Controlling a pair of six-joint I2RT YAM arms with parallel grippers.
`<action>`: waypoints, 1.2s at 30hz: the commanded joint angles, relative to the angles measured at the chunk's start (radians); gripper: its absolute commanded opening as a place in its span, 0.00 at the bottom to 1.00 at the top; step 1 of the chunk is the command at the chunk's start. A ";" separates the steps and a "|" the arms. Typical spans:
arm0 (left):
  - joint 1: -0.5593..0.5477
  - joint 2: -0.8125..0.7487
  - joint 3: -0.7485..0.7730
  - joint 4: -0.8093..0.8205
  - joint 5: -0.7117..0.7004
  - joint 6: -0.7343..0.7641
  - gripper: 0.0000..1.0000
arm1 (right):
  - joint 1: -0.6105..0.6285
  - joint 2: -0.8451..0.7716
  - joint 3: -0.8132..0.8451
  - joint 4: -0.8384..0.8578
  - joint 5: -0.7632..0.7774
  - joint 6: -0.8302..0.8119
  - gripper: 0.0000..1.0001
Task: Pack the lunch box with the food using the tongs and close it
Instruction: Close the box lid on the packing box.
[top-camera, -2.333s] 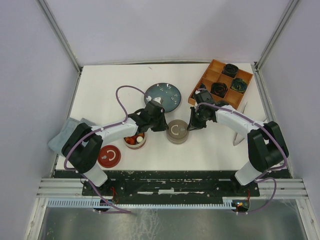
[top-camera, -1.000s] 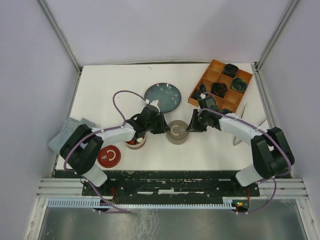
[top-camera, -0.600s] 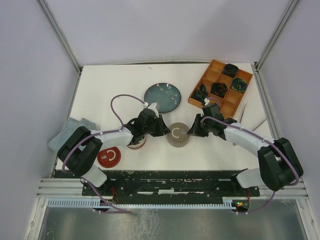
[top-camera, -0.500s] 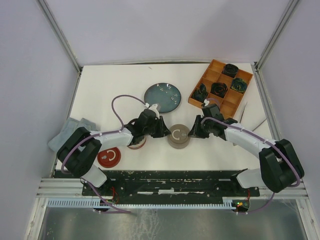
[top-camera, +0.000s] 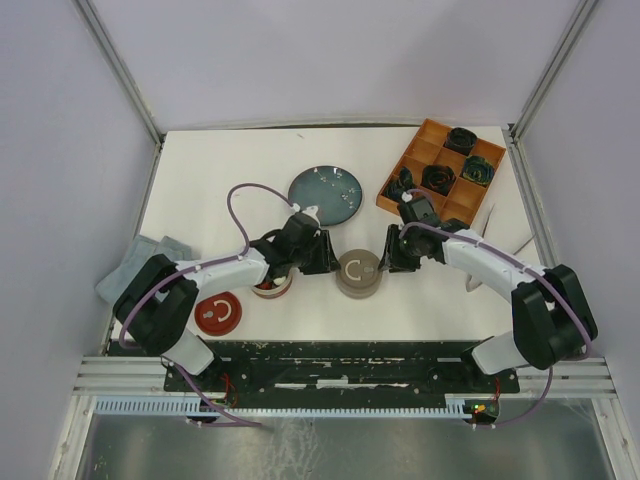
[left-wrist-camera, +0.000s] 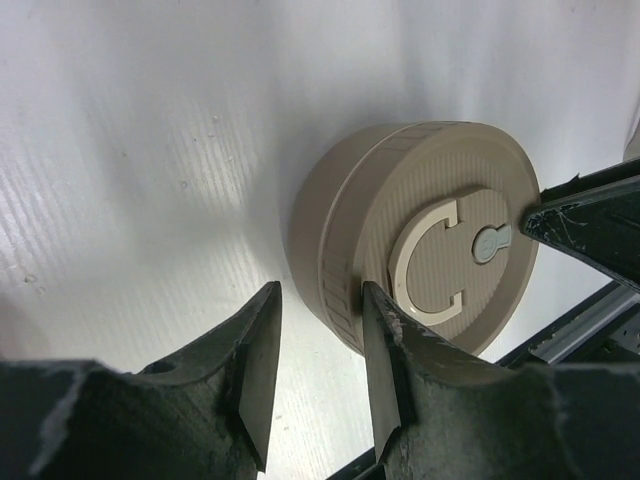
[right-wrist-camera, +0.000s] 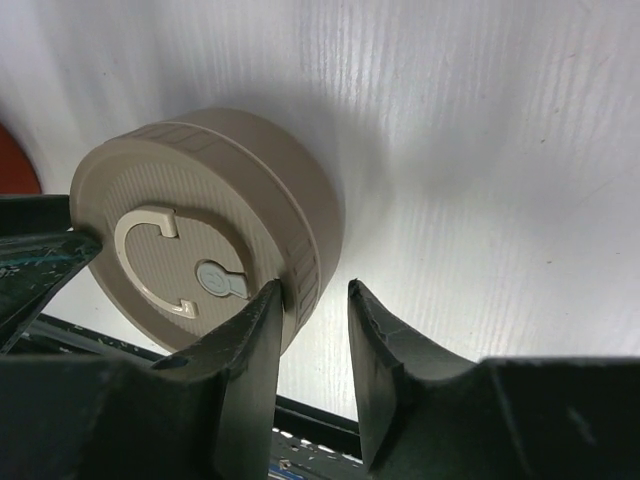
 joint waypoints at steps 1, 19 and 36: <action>0.011 0.010 0.043 -0.059 -0.068 0.054 0.46 | -0.005 0.014 0.072 -0.074 0.093 -0.053 0.41; 0.020 0.128 -0.106 0.073 0.097 0.061 0.43 | -0.005 0.192 -0.062 0.006 0.072 -0.013 0.23; 0.020 -0.040 -0.089 0.033 0.046 -0.009 0.59 | -0.006 -0.051 -0.034 0.036 -0.069 0.040 0.46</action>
